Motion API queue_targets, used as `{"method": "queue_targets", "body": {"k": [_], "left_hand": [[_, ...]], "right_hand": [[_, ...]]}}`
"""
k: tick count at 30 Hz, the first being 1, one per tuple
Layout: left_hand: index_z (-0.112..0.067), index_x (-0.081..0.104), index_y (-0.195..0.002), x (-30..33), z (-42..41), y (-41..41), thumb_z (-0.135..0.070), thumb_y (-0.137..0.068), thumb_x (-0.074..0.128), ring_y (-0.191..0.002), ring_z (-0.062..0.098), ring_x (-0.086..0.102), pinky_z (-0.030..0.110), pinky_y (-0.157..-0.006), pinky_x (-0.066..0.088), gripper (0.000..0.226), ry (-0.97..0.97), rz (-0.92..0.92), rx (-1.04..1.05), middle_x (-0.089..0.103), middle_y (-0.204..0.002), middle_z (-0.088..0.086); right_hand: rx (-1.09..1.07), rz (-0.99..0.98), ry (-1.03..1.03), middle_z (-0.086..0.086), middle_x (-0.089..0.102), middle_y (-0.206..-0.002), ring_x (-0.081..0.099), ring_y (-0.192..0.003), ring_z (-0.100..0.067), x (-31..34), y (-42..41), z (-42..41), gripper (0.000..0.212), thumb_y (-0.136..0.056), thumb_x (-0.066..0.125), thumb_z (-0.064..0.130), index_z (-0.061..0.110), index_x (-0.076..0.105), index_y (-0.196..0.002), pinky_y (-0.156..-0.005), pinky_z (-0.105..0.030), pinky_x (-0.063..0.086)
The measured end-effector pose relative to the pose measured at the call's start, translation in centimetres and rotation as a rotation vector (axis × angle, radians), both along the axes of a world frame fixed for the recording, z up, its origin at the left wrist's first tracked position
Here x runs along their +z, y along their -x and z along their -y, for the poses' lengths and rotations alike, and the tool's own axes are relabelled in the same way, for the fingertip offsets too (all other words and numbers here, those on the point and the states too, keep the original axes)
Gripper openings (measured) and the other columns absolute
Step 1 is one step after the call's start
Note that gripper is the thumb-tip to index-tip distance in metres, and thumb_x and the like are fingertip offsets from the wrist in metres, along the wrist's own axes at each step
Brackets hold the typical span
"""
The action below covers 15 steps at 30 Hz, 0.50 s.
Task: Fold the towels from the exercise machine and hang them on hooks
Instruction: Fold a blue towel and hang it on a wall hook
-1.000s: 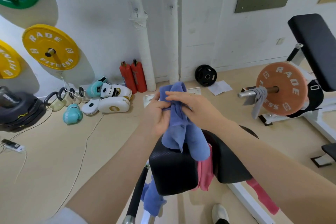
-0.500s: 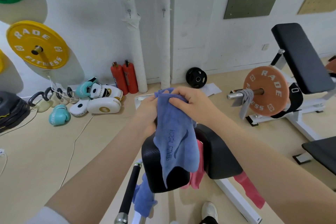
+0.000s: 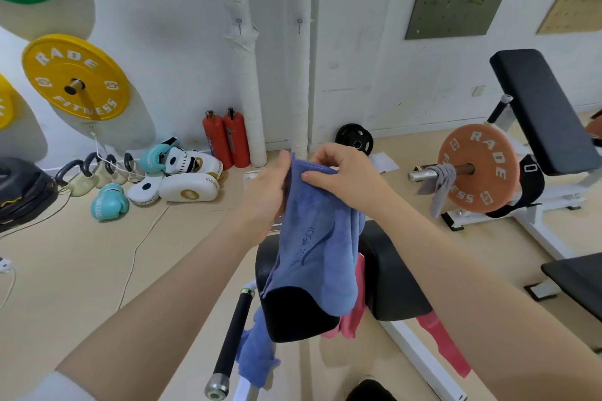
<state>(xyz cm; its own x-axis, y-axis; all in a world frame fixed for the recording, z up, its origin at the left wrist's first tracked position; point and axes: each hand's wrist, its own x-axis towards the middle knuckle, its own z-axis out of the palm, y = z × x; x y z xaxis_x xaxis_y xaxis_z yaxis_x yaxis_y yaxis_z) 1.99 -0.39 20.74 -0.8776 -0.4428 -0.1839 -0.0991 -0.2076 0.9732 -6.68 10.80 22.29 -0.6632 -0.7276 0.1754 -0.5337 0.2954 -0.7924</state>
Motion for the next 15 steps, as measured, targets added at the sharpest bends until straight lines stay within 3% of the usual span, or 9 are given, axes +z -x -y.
{"method": "queue_targets", "body": {"k": [2, 4, 7, 9, 12, 15], "left_hand": [[-0.020, 0.071, -0.089, 0.3, -0.8, -0.4, -0.038, -0.097, 0.040, -0.089, 0.007, 0.067, 0.021, -0.080, 0.051, 0.036, 0.215, -0.036, -0.029, 0.074, -0.089, -0.002], [-0.016, 0.069, -0.098, 0.1, -0.9, -0.8, -0.030, -0.093, 0.051, -0.094, 0.013, 0.066, 0.028, -0.083, 0.052, 0.023, 0.410, -0.084, -0.064, 0.072, -0.097, 0.006], [-0.016, 0.069, -0.099, 0.1, -0.1, -0.7, -0.021, -0.097, 0.045, -0.098, 0.014, 0.063, 0.029, -0.091, 0.048, 0.025, 0.463, -0.115, -0.063, 0.070, -0.102, 0.007], [-0.013, 0.069, -0.095, 0.1, 0.5, -0.4, -0.022, -0.099, 0.041, -0.091, 0.015, 0.062, 0.034, -0.089, 0.048, 0.030, 0.507, -0.076, -0.009, 0.070, -0.096, 0.004], [-0.002, 0.061, -0.093, -0.2, 0.7, 0.4, -0.027, -0.099, 0.037, -0.078, 0.018, 0.055, 0.047, -0.083, 0.048, 0.035, 0.621, 0.012, 0.073, 0.062, -0.086, 0.009], [-0.005, 0.058, -0.099, -0.5, 1.6, 1.5, -0.032, -0.099, 0.035, -0.089, 0.024, 0.058, 0.045, -0.088, 0.045, 0.036, 0.605, 0.013, 0.231, 0.063, -0.096, 0.010]], "right_hand": [[-0.043, -0.013, 0.025, 0.012, 0.052, -0.064, 0.047, -0.061, -0.002, -0.1, -0.4, 0.0, 0.024, -0.080, 0.064, 0.021, 0.027, 0.048, -0.065, -0.056, -0.011, 0.038], [-0.051, -0.054, 0.034, 0.009, 0.053, -0.066, 0.045, -0.061, -0.006, -0.1, -0.8, 0.0, 0.021, -0.082, 0.062, 0.019, 0.024, 0.048, -0.068, -0.056, -0.014, 0.037], [-0.002, -0.122, 0.017, 0.006, 0.058, -0.073, 0.049, -0.067, -0.007, 0.4, -0.8, -0.3, 0.013, -0.084, 0.063, 0.023, 0.017, 0.054, -0.076, -0.063, -0.020, 0.041], [0.081, -0.118, -0.017, 0.006, 0.062, -0.078, 0.054, -0.073, -0.004, 0.8, -0.5, -0.6, 0.013, -0.083, 0.065, 0.026, 0.014, 0.061, -0.082, -0.072, -0.019, 0.044], [0.174, 0.063, -0.036, -0.005, 0.064, -0.080, 0.057, -0.076, -0.019, 1.1, 0.4, -0.9, 0.017, -0.086, 0.063, 0.022, 0.005, 0.065, -0.086, -0.076, -0.027, 0.047], [0.244, 0.345, -0.045, -0.010, 0.057, -0.073, 0.051, -0.067, -0.020, 0.2, 1.5, -1.7, 0.028, -0.086, 0.062, 0.027, -0.001, 0.064, -0.081, -0.064, -0.030, 0.043]]}}
